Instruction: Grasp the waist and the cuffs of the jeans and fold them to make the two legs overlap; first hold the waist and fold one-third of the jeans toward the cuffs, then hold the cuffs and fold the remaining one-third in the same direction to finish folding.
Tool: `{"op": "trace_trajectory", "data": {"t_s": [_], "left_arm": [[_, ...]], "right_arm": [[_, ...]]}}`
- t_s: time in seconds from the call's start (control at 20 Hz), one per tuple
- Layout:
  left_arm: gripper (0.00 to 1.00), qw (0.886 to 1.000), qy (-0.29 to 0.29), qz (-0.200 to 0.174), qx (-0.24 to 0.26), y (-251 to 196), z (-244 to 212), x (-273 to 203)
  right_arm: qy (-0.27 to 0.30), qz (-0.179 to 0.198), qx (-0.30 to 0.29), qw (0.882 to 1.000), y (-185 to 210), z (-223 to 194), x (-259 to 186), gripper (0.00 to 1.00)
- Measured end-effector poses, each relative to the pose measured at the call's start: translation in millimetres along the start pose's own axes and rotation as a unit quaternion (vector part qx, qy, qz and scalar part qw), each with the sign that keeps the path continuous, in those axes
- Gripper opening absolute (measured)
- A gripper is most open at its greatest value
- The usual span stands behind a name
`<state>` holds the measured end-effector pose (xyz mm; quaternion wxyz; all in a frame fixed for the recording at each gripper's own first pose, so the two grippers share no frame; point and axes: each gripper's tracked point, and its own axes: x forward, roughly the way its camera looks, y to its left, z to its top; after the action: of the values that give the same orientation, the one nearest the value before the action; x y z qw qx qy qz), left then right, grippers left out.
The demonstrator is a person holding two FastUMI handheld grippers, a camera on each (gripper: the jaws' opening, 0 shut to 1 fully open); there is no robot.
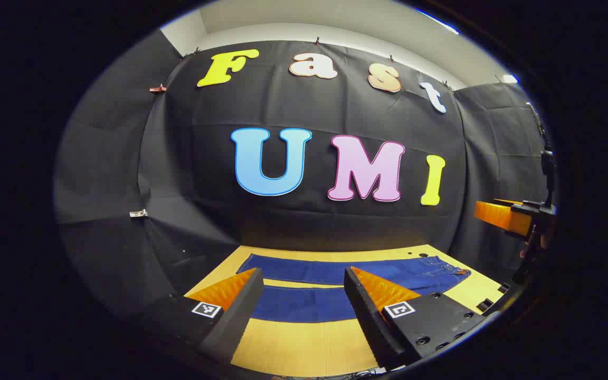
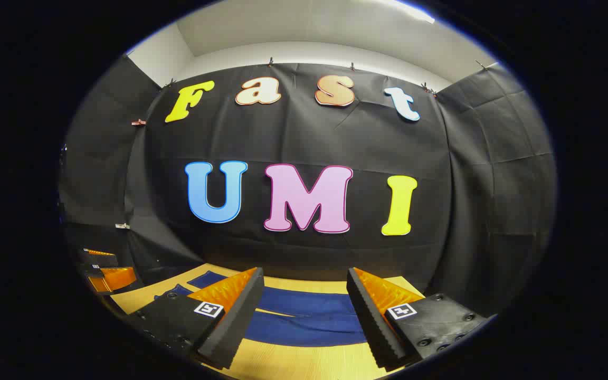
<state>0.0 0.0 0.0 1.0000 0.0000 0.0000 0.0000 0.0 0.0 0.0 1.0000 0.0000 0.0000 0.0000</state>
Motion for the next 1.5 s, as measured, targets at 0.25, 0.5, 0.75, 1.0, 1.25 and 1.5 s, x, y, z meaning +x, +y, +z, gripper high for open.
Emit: {"op": "trace_trajectory", "data": {"t_s": [0.25,0.5,0.75,1.0,1.25,1.5], "left_arm": [[0.96,1.000,0.001,-0.006,0.000,-4.4,-1.9,2.7],[0.96,1.000,0.000,-0.009,0.000,-6.9,-0.7,3.2],[0.96,1.000,0.004,-0.013,0.001,-9.5,-2.9,2.7],[0.96,1.000,0.008,-0.002,-0.003,-4.2,-8.0,3.9],[0.96,1.000,0.010,0.012,0.000,15.2,-10.9,10.9],[0.96,0.992,0.039,0.016,0.118,73.9,-35.5,40.9]], "right_arm": [[0.002,-0.006,0.001,1.000,-4.4,-0.9,-1.6,0.96],[0.003,-0.012,0.001,1.000,-9.2,-1.6,-5.5,0.96],[0.008,-0.016,0.003,1.000,-11.4,-4.5,-11.3,0.96],[0.010,-0.016,0.002,1.000,-13.4,-6.9,-14.6,0.96],[0.012,-0.016,0.002,1.000,-16.2,-9.3,-9.4,0.96],[0.014,-0.020,-0.010,1.000,-29.8,-10.3,4.8,0.96]]}}
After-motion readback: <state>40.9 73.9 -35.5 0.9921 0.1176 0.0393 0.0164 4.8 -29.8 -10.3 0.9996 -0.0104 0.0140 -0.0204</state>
